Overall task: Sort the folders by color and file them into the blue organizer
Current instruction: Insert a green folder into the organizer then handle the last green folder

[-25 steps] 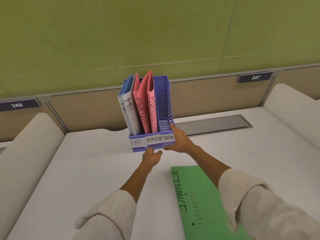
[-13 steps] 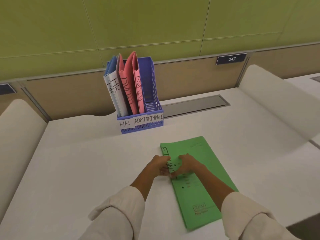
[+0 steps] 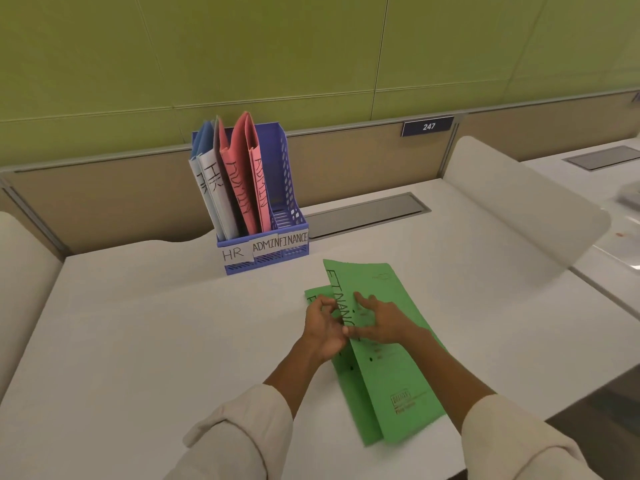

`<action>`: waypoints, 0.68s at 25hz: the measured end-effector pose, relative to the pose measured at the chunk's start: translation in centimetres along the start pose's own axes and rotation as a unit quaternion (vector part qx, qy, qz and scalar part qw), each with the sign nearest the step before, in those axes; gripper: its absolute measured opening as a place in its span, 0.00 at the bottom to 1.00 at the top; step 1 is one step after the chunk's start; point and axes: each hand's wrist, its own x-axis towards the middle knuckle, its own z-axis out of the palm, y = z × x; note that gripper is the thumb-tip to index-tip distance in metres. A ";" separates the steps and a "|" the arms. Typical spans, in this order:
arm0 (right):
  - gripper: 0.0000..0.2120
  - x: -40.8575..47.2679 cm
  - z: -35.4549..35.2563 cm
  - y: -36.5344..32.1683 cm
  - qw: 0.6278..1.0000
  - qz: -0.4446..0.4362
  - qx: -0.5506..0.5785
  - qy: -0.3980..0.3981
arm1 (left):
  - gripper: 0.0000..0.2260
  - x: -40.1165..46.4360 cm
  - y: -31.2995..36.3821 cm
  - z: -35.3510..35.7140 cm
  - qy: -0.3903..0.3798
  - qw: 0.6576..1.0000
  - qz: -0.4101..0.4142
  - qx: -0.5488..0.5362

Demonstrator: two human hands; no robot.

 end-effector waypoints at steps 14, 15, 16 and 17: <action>0.50 3.8 -13.8 -12.9 0.970 -0.231 -0.029 0.070 | 0.14 -3.5 15.8 4.6 -0.109 0.940 0.237 0.219; 0.51 4.6 -15.1 -13.9 0.966 -0.250 -0.023 0.068 | 0.15 -4.0 17.3 5.4 -0.113 0.927 0.261 0.244; 0.53 5.3 -16.3 -14.6 0.961 -0.267 -0.010 0.064 | 0.15 -4.4 18.6 6.0 -0.111 0.915 0.282 0.265; 0.54 6.1 -17.5 -15.3 0.957 -0.283 0.012 0.058 | 0.14 -4.8 19.8 6.9 -0.105 0.902 0.301 0.291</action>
